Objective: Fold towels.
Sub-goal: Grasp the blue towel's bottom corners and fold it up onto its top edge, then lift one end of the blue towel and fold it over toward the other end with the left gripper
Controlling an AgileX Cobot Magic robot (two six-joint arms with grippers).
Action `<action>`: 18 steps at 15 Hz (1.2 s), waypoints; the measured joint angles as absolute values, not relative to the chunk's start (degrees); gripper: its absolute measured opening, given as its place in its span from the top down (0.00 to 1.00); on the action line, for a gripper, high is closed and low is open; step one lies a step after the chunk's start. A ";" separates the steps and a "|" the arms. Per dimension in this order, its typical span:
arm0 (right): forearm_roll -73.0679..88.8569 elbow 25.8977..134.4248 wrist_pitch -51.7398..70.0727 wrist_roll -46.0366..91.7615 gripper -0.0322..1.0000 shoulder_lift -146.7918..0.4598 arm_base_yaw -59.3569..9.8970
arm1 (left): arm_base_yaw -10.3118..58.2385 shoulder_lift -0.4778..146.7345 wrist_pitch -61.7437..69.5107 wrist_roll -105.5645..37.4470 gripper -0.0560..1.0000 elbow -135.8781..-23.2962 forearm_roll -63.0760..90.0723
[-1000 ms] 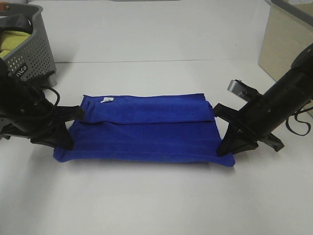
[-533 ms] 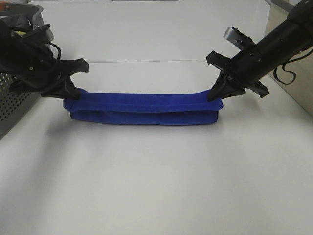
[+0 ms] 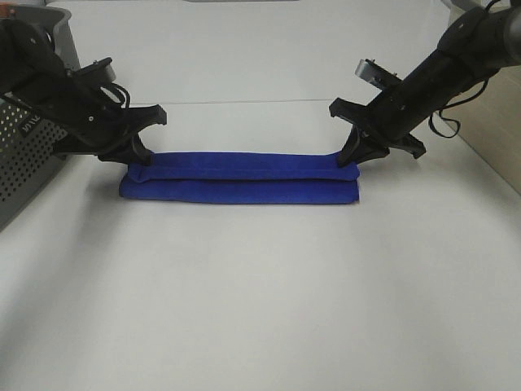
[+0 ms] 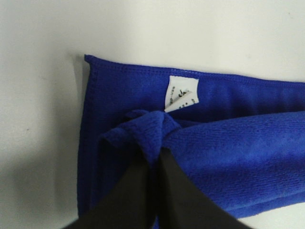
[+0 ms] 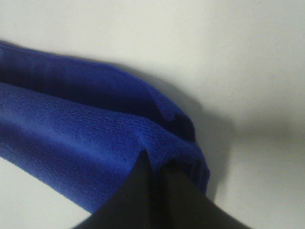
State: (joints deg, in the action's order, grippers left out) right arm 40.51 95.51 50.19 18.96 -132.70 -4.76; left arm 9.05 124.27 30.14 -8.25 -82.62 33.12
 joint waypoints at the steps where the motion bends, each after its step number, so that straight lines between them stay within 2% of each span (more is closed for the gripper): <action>1: 40.51 95.51 49.68 18.96 0.92 -133.33 -4.76 | 9.05 124.85 30.08 -8.19 0.90 -82.74 33.12; 2: 40.45 95.51 49.50 18.85 0.83 -133.67 -4.76 | 9.05 125.13 30.02 -8.08 0.85 -82.74 33.12; 3: 40.45 95.51 49.50 18.79 0.66 -133.79 -4.76 | 9.05 125.19 29.79 -8.08 0.75 -82.74 33.12; 4: 40.68 95.86 49.73 18.79 0.41 -133.79 -4.76 | 9.05 125.19 29.68 -8.08 0.61 -82.79 33.12; 5: 41.14 96.14 50.48 18.79 0.30 -133.79 -4.76 | 9.05 125.19 29.68 -8.08 0.41 -82.79 33.12; 6: 41.31 96.14 51.74 18.79 0.25 -133.67 -4.76 | 9.05 125.19 29.74 -8.08 0.32 -82.79 33.12; 8: 40.91 96.14 55.23 18.79 0.22 -132.41 -4.76 | 9.05 125.08 31.46 -8.08 0.27 -82.85 32.43; 15: 35.98 95.63 64.74 14.44 0.21 -119.75 -4.76 | 9.05 110.87 44.58 -7.91 0.27 -82.96 22.17; 18: 31.17 90.99 65.72 12.09 0.21 -108.75 -4.76 | 9.05 101.87 51.62 -7.28 0.27 -82.96 18.39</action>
State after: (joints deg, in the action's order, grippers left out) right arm 31.17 90.99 65.72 12.09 -108.75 -4.76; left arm 9.05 101.87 51.62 -7.28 -82.96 18.39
